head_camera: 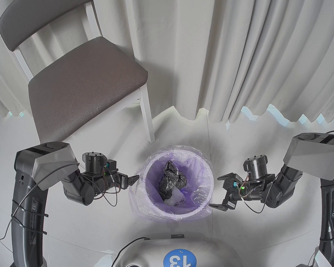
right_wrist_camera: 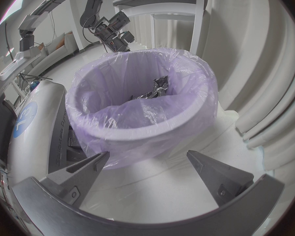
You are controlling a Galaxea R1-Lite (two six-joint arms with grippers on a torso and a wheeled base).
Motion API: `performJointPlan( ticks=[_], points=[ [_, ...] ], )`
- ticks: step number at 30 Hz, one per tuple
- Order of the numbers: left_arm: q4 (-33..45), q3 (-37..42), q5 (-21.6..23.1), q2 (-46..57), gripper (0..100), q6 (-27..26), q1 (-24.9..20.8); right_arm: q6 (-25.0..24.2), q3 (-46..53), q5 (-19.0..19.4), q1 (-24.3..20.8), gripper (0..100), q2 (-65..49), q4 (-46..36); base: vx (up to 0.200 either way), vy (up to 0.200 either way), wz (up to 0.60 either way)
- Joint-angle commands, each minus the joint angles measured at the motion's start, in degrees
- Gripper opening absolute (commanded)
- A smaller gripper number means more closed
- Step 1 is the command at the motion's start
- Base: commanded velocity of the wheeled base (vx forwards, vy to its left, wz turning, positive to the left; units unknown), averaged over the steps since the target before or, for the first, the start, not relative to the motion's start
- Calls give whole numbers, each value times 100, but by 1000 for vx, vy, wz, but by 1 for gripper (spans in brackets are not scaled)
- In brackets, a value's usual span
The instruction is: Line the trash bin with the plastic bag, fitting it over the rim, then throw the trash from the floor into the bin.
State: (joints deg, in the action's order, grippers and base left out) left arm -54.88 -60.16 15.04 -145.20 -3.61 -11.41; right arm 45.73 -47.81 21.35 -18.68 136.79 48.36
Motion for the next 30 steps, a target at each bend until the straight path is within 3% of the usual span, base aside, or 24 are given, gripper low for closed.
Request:
performJointPlan(
  ticks=[1, 11, 12, 30],
  points=[
    [-14, 57, -10, -52, 100, 0, -2, -38, -167, 10, -40, 100, 216, -2, 0, 0, 0],
    [-304, 119, -1, -245, 100, 0, 7, -301, -396, 54, -215, 100, 225, 7, 0, 0, 0],
    [-330, 119, -10, -254, 100, 0, 7, -301, -413, 54, -215, 0, 234, 7, 0, 0, 0],
    [-339, 39, -10, -351, 100, 18, 34, -415, -703, 133, 22, 0, 331, -55, 0, 0, 0]
  ],
)
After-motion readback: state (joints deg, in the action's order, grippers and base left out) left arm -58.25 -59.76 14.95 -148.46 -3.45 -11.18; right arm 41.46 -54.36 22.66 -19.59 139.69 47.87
